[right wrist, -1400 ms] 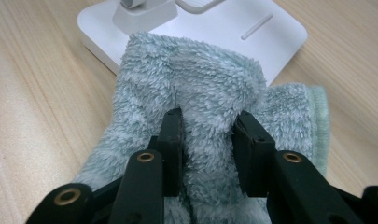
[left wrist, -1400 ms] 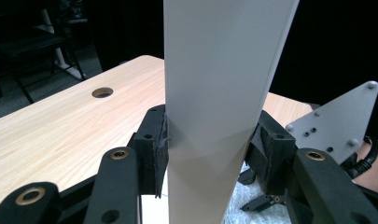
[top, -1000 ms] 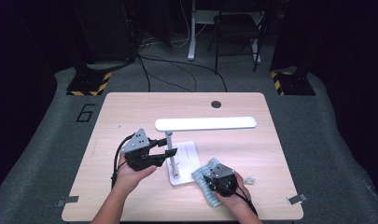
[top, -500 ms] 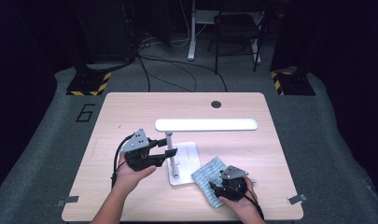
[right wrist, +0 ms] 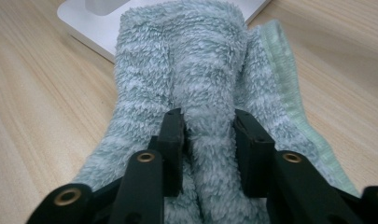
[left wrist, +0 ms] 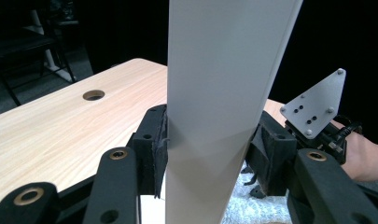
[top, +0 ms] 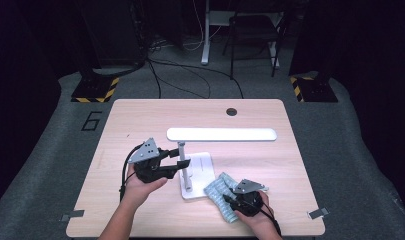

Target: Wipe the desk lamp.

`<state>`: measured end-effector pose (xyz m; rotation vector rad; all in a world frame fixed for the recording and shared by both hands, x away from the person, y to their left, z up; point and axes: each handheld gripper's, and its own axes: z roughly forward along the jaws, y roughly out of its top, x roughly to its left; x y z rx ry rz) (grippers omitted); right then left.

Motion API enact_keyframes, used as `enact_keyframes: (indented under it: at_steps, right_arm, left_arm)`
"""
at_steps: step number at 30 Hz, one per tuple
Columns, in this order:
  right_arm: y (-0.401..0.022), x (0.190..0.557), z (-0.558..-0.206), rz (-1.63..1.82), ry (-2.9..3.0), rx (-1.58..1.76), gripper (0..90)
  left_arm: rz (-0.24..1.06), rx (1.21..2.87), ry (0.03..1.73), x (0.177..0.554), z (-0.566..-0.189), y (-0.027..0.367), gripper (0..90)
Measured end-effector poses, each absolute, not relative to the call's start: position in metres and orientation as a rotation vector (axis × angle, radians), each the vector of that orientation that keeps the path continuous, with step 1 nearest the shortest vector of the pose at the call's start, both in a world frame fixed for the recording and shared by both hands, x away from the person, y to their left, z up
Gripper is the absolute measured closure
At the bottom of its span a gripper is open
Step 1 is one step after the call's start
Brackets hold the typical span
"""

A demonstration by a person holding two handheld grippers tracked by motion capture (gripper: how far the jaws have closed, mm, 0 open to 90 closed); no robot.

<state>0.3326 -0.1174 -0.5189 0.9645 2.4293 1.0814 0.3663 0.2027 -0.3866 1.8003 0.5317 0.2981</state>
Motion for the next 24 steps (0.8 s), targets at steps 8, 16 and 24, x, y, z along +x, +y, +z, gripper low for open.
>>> enact_keyframes:
  at_steps: [8, 16, 24]
  right_arm:
    - [-0.12, 0.329, -0.505, 1.111, 2.37, 0.964, 72.2]
    - [-0.114, 0.328, -0.485, 1.255, 2.294, 1.007, 72.1]
    - [-0.086, 0.337, -0.484, 1.283, 2.327, 1.021, 71.6]
  left_arm:
    - [0.287, 1.809, 0.518, 0.363, -0.386, 0.202, 52.6]
    - [0.263, 1.803, 0.501, 0.36, -0.387, 0.198, 52.4]
    - [0.241, 1.81, 0.481, 0.356, -0.386, 0.191, 52.3]
